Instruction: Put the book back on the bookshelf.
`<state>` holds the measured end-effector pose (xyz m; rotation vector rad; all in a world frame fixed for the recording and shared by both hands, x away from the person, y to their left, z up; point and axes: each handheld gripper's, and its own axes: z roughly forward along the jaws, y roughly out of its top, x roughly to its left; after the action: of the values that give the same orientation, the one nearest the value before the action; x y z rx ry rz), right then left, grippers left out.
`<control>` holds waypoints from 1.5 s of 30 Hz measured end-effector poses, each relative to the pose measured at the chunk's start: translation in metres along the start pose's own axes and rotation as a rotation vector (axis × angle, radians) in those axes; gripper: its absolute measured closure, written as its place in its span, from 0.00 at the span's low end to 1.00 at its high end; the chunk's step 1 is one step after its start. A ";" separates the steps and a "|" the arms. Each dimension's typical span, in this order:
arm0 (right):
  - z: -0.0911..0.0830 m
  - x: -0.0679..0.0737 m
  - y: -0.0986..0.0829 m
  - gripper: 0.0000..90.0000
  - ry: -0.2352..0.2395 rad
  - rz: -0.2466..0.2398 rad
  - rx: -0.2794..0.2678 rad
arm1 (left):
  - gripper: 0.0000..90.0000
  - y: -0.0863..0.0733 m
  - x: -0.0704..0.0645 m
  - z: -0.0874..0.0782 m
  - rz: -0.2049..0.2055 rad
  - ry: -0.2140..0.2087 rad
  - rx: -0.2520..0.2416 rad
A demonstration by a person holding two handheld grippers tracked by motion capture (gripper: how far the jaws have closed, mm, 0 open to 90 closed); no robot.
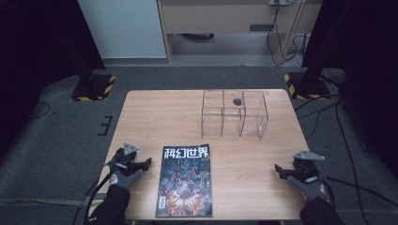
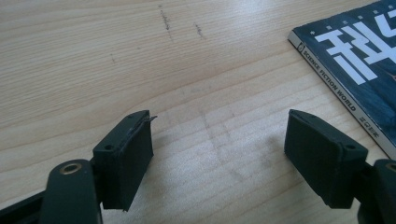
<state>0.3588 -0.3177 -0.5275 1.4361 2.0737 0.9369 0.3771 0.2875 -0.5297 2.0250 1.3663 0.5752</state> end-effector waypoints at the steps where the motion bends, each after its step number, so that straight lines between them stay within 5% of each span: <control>1: -0.004 0.000 0.002 0.11 0.006 0.027 -0.028 | 0.25 0.001 -0.001 -0.001 -0.002 0.002 0.005; 8: -0.021 0.007 0.010 0.12 0.035 0.076 -0.125 | 0.27 0.008 -0.004 -0.009 -0.092 -0.070 -0.012; 19: -0.029 0.027 0.033 0.10 0.050 0.068 -0.175 | 0.33 0.015 -0.011 -0.028 -0.175 -0.086 -0.105; 27: -0.033 0.045 0.049 0.05 0.076 0.053 -0.203 | 0.28 0.024 -0.022 -0.035 -0.181 -0.071 -0.161; 31: -0.033 0.060 0.062 0.12 0.102 0.013 -0.212 | 0.28 0.031 -0.034 -0.038 -0.159 -0.091 -0.166; 38: -0.026 0.084 0.081 0.16 0.132 0.014 -0.232 | 0.28 0.045 -0.049 -0.042 -0.145 -0.103 -0.202; 45: -0.016 0.110 0.094 0.18 0.166 0.017 -0.242 | 0.29 0.042 -0.057 -0.032 -0.118 -0.109 -0.178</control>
<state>0.3676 -0.1977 -0.4446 1.2898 1.9822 1.3037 0.3629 0.2316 -0.4779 1.7950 1.3122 0.5076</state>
